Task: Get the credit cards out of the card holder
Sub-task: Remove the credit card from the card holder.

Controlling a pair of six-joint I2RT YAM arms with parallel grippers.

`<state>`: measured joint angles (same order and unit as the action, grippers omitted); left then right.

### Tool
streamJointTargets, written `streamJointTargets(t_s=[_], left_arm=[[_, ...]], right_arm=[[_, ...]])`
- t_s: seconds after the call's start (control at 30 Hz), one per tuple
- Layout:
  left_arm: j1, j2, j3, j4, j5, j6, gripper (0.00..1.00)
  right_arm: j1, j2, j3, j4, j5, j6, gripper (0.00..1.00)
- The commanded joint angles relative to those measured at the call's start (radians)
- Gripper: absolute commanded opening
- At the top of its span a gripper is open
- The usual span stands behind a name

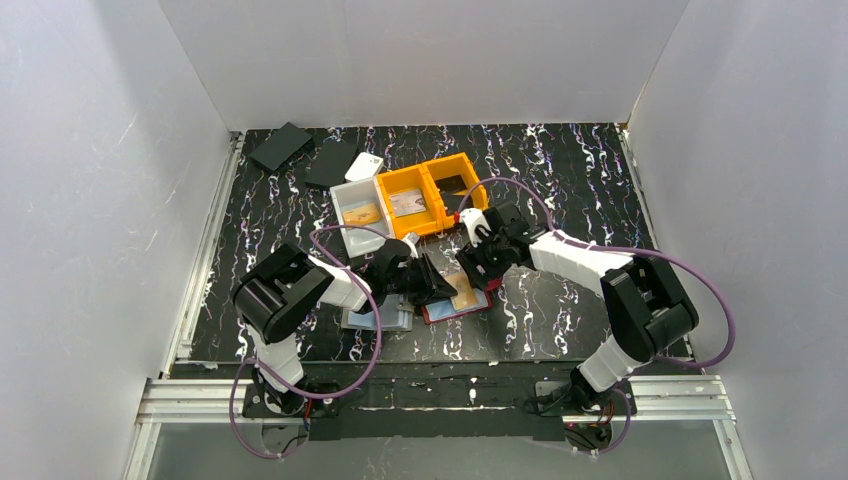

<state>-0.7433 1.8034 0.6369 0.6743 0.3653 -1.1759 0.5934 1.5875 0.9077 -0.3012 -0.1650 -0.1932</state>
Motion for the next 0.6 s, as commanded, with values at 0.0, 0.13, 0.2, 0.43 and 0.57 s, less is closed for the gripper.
streamJointTargets(t_s=[0.0,0.13,0.2,0.43,0.57], left_arm=[[-0.007,0.025,0.02,-0.027,-0.02,0.009,0.24],[-0.007,0.028,0.02,-0.023,-0.017,0.005,0.22],[-0.007,0.027,0.019,-0.018,-0.017,0.004,0.21],[-0.007,0.027,0.013,-0.011,-0.02,-0.001,0.15],[-0.006,0.028,0.002,-0.005,-0.022,-0.003,0.08]], right_arm=[[0.064,0.074,-0.013,-0.009,-0.054,-0.006,0.88],[0.069,0.075,-0.014,-0.009,-0.041,-0.005,0.93],[0.069,0.082,-0.012,-0.009,-0.029,0.005,0.92],[0.067,0.073,-0.013,-0.001,-0.033,0.044,0.58],[0.055,0.055,-0.016,0.0,-0.045,0.048,0.6]])
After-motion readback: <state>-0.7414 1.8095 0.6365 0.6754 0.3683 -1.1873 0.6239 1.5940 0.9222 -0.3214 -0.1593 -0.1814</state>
